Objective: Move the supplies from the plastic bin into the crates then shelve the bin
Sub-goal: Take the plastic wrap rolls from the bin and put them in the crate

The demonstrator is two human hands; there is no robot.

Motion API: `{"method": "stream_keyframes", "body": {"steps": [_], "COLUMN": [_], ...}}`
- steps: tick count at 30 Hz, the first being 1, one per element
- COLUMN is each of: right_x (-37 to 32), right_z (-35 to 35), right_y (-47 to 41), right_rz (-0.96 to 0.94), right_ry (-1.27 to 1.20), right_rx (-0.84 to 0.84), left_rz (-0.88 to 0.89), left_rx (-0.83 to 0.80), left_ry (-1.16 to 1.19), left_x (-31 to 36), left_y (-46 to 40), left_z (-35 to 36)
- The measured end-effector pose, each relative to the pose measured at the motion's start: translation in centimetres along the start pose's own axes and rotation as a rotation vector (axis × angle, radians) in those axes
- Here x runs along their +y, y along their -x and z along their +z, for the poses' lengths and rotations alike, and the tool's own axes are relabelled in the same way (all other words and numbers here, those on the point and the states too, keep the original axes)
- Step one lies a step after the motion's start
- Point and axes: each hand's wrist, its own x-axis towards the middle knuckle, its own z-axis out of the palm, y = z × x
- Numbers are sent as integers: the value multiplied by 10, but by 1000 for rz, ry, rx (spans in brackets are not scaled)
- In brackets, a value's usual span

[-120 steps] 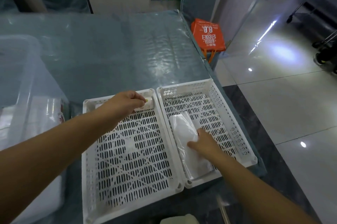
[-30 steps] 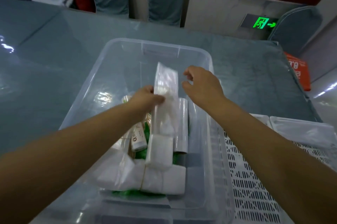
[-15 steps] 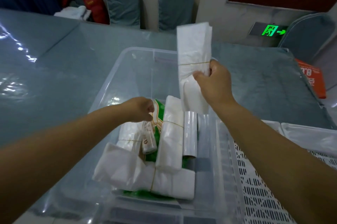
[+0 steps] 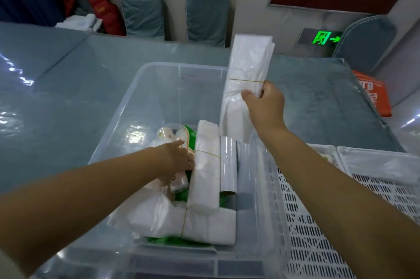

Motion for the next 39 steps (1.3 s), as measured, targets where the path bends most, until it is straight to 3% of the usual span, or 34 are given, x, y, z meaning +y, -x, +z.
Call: {"method": "stream_keyframes", "body": {"steps": [6, 9, 13, 17, 20, 23, 25, 28, 34, 39], "right_x": [-2, -4, -8, -17, -19, -12, 0, 24, 100, 160], "right_z": [-3, -8, -24, -48, -75, -112, -142, -191, -291, -344], "right_y": [3, 4, 5, 1, -4, -8, -9, -8, -3, -1], "right_rz": [19, 52, 109, 186, 210, 211, 223, 255, 368, 500], "right_ry": [-41, -120, -292, -496, -557, -549, -525, -460, -285, -297], "right_rx": [-4, 13, 140, 272, 318, 374, 421, 474, 484, 447], "left_rz": [4, -49, -297, -482, -385, -238, -142, -122, -300, -563], "left_rx": [171, 320, 684, 1198, 1446, 1614, 1588, 1364, 924, 712], "left_ry": [-62, 69, 618, 1243, 1703, 1883, 1962, 1995, 2137, 2381], "left_x": [4, -2, -19, -34, -35, -27, -17, 9, 62, 100], "left_y": [6, 15, 39, 60, 68, 69, 61, 30, -64, -133], "left_z": [7, 1, -24, -70, -116, -154, -176, -209, -278, -300]}}
